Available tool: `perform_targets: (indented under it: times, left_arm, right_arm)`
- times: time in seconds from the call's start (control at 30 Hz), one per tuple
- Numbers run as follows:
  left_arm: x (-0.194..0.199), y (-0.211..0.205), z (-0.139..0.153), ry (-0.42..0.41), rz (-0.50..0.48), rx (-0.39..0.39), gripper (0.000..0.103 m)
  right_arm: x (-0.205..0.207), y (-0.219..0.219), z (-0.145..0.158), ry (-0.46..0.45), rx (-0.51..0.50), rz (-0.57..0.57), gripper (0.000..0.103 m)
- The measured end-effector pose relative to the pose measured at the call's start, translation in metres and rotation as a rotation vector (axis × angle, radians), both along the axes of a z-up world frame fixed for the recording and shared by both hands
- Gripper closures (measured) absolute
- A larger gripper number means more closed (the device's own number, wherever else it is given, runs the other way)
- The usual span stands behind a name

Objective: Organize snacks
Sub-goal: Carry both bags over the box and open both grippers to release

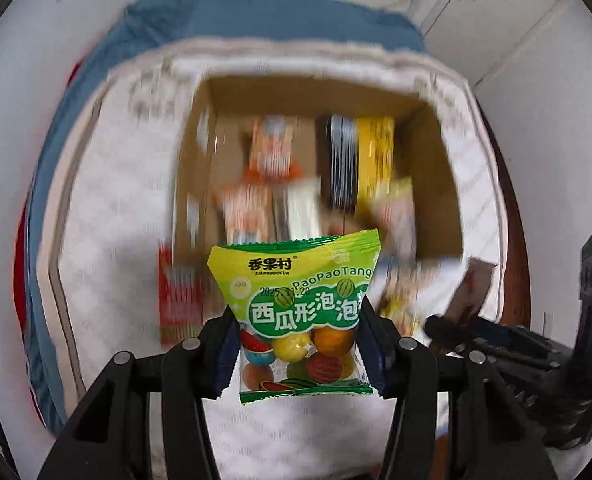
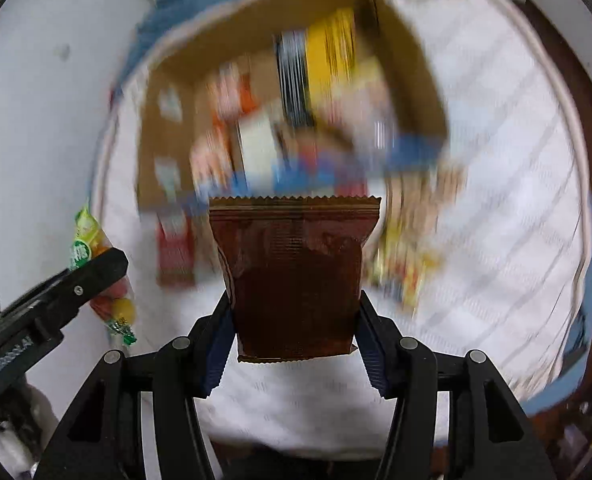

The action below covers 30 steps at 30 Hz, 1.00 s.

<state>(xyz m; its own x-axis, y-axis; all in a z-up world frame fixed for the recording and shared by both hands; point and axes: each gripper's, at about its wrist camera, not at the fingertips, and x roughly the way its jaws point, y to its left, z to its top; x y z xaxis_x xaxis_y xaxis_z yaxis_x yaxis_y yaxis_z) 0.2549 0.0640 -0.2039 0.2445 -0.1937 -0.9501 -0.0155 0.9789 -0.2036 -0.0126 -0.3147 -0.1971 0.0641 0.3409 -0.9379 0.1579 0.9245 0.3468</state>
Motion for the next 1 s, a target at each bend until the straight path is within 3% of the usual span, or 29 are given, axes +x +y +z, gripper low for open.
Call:
perform_targets:
  times: [0.13,0.27,0.57,0.7,0.77,0.8,0.83,1.0]
  left_arm:
    - [0.064,0.005,-0.005,-0.025,-0.006,0.030,0.054]
    - [0.116,0.011,-0.034,0.040,-0.011,0.042,0.054]
    - [0.170,0.024,-0.088,0.126,0.001,0.096,0.054]
    - [0.187,0.037,-0.118,0.215,0.031,0.095,0.050]
    - [0.191,0.042,-0.128,0.244,0.035,0.071,0.042]
    - [0.192,0.043,-0.130,0.239,0.036,0.079,0.038]
    - [0.193,0.044,-0.130,0.232,0.036,0.089,0.032]
    - [0.193,0.048,-0.129,0.207,0.054,0.070,0.031]
  right_arm:
    - [0.079,-0.026,0.025,-0.072,-0.064,-0.037,0.044]
    - [0.153,-0.030,-0.009,-0.044,-0.144,-0.042,0.044]
    - [0.196,-0.033,-0.066,0.028,-0.205,-0.049,0.044]
    - [0.217,-0.036,-0.095,0.058,-0.214,-0.062,0.043]
    - [0.222,-0.036,-0.103,0.079,-0.222,-0.067,0.034]
    - [0.223,-0.035,-0.102,0.070,-0.240,-0.062,0.020]
    - [0.224,-0.033,-0.100,0.053,-0.246,-0.057,0.015]
    - [0.223,-0.025,-0.102,0.060,-0.251,-0.049,0.012]
